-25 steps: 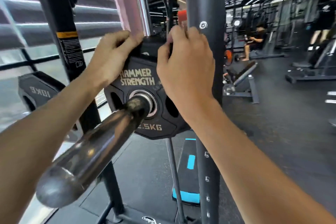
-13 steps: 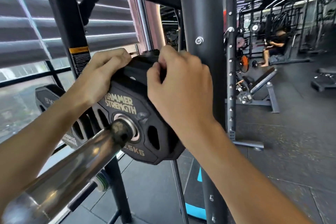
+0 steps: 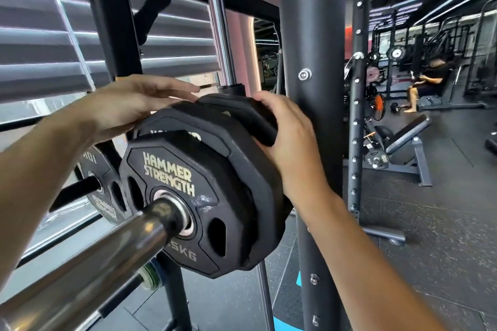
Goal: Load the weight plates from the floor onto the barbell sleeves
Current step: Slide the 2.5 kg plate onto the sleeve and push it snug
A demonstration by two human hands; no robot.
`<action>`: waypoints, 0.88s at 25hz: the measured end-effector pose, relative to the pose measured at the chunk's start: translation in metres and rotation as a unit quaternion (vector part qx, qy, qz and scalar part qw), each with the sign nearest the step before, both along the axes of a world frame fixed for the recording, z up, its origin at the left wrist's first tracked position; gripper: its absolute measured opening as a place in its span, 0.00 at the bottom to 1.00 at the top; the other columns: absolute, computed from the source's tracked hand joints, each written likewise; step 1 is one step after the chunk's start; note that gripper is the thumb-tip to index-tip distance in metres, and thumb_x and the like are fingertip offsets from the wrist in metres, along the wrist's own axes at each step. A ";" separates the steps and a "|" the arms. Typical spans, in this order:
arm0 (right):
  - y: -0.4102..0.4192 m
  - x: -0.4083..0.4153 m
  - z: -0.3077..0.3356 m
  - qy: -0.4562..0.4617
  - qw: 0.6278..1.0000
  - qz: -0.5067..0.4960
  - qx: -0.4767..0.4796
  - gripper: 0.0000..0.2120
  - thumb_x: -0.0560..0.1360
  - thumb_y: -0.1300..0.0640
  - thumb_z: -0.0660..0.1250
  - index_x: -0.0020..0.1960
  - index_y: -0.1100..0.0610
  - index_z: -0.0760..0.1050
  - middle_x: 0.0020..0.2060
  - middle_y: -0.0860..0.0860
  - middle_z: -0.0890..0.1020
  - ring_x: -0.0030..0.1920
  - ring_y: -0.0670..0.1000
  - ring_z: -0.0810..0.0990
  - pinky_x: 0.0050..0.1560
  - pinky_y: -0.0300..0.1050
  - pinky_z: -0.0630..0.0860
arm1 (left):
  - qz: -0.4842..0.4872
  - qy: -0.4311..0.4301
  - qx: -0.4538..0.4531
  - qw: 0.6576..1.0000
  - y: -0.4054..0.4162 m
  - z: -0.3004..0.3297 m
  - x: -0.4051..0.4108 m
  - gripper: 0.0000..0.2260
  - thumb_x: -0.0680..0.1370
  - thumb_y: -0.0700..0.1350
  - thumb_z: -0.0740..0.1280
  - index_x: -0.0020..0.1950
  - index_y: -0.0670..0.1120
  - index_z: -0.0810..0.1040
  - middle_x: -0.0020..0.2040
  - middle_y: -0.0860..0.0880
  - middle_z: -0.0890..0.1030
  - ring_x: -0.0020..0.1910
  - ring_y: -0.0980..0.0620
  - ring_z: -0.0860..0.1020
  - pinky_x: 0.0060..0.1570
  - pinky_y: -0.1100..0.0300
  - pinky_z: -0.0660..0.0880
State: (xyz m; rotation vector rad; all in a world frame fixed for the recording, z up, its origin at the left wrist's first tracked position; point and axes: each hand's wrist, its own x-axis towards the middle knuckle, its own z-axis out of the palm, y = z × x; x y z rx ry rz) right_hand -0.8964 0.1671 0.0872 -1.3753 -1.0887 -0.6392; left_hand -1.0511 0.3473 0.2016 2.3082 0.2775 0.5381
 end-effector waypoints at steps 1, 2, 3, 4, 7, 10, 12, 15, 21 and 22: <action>0.001 0.002 -0.001 -0.020 0.999 -0.015 -0.022 0.24 0.72 0.55 0.75 0.66 0.56 0.76 0.57 0.49 0.81 0.60 0.48 0.75 0.61 0.32 0.68 | 0.006 0.048 0.028 0.998 0.002 0.005 0.007 0.19 0.73 0.33 0.69 0.60 0.50 0.83 0.59 0.52 0.84 0.61 0.53 0.81 0.65 0.57 0.75; 0.002 0.003 -0.002 -0.035 0.999 -0.028 -0.029 0.26 0.71 0.56 0.76 0.68 0.56 0.76 0.58 0.49 0.80 0.60 0.48 0.73 0.60 0.31 0.66 | 0.024 0.078 0.078 0.994 0.002 0.009 0.015 0.22 0.74 0.28 0.67 0.59 0.51 0.84 0.58 0.54 0.85 0.59 0.56 0.82 0.64 0.56 0.76; 0.002 0.005 -0.003 -0.044 0.998 -0.034 -0.026 0.26 0.71 0.57 0.76 0.68 0.57 0.75 0.57 0.49 0.80 0.61 0.48 0.72 0.59 0.32 0.66 | 0.029 0.093 0.127 0.987 0.002 0.012 0.022 0.21 0.75 0.27 0.67 0.57 0.51 0.85 0.54 0.55 0.86 0.54 0.58 0.83 0.61 0.56 0.77; 0.002 0.007 -0.005 -0.049 0.998 -0.037 -0.016 0.26 0.71 0.57 0.76 0.68 0.58 0.75 0.57 0.50 0.80 0.61 0.49 0.72 0.60 0.35 0.67 | 0.025 0.091 0.153 0.984 0.001 0.014 0.028 0.18 0.74 0.29 0.69 0.56 0.50 0.85 0.48 0.57 0.87 0.47 0.60 0.84 0.54 0.59 0.79; 0.002 0.013 -0.012 -0.046 0.997 -0.060 0.024 0.25 0.71 0.58 0.76 0.66 0.60 0.76 0.56 0.51 0.80 0.61 0.52 0.72 0.63 0.44 0.70 | -0.018 0.046 0.189 0.981 -0.004 0.012 0.043 0.16 0.71 0.35 0.75 0.55 0.52 0.84 0.36 0.65 0.83 0.35 0.61 0.79 0.43 0.68 0.76; 0.004 0.019 -0.022 -0.061 0.993 -0.095 0.036 0.24 0.73 0.57 0.76 0.66 0.61 0.75 0.57 0.52 0.79 0.61 0.54 0.72 0.64 0.50 0.71 | -0.040 0.019 0.210 0.977 0.000 0.011 0.056 0.17 0.67 0.42 0.78 0.53 0.56 0.83 0.40 0.66 0.84 0.35 0.60 0.75 0.44 0.66 0.75; 0.008 0.027 -0.026 -0.065 0.990 -0.120 0.040 0.24 0.74 0.56 0.76 0.67 0.62 0.74 0.58 0.54 0.79 0.61 0.55 0.72 0.64 0.51 0.71 | -0.042 0.011 0.212 0.976 0.007 0.010 0.065 0.17 0.64 0.47 0.77 0.52 0.56 0.83 0.45 0.63 0.86 0.36 0.60 0.80 0.45 0.67 0.78; 0.011 0.038 -0.028 -0.051 0.988 -0.140 0.046 0.25 0.74 0.55 0.76 0.67 0.62 0.74 0.58 0.54 0.80 0.62 0.54 0.71 0.64 0.51 0.70 | 0.032 -0.048 0.150 0.987 0.011 0.009 0.061 0.13 0.67 0.50 0.77 0.51 0.51 0.85 0.48 0.53 0.86 0.43 0.51 0.83 0.47 0.63 0.79; 0.005 0.024 -0.012 -0.018 0.986 -0.164 0.006 0.22 0.72 0.58 0.77 0.64 0.61 0.78 0.56 0.55 0.81 0.62 0.56 0.73 0.64 0.46 0.69 | -0.173 -0.046 -0.072 0.981 0.015 -0.038 -0.030 0.26 0.67 0.63 0.77 0.60 0.49 0.84 0.55 0.43 0.85 0.53 0.45 0.85 0.50 0.57 0.81; 0.000 0.017 0.000 -0.007 0.988 -0.152 0.002 0.18 0.72 0.58 0.76 0.61 0.59 0.80 0.55 0.53 0.83 0.61 0.54 0.76 0.65 0.43 0.69 | -0.178 -0.045 -0.074 0.980 0.021 -0.044 -0.033 0.28 0.68 0.61 0.77 0.62 0.47 0.83 0.56 0.40 0.85 0.53 0.41 0.84 0.49 0.56 0.81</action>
